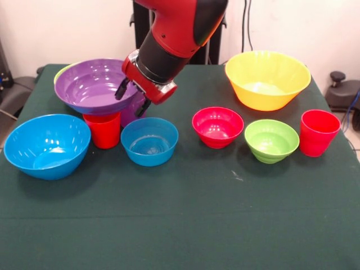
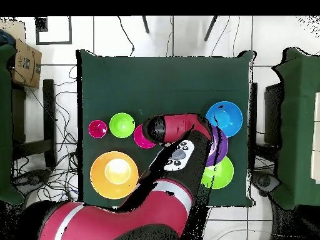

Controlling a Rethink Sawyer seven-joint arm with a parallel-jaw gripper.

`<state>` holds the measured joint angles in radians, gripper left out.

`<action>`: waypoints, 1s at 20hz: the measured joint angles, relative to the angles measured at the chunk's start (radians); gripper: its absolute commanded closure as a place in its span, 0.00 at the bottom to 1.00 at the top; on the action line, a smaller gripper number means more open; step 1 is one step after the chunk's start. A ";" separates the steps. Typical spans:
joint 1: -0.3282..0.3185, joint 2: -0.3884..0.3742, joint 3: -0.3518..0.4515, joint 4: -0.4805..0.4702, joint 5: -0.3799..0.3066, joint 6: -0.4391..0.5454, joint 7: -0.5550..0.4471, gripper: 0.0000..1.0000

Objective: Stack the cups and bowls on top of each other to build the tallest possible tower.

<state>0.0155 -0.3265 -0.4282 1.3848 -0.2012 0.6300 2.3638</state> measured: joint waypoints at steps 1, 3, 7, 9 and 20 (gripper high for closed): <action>-0.002 0.000 0.000 -0.003 0.002 0.015 0.000 0.00; -0.006 -0.001 0.004 -0.007 0.004 0.042 0.000 0.00; -0.051 -0.026 0.047 -0.001 0.004 0.128 -0.001 0.00; -0.096 -0.054 0.084 0.018 0.004 0.143 -0.008 0.00; -0.309 -0.201 0.161 0.165 -0.093 0.142 -0.110 0.00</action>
<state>-0.2935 -0.5273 -0.2675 1.5502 -0.2944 0.7724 2.2542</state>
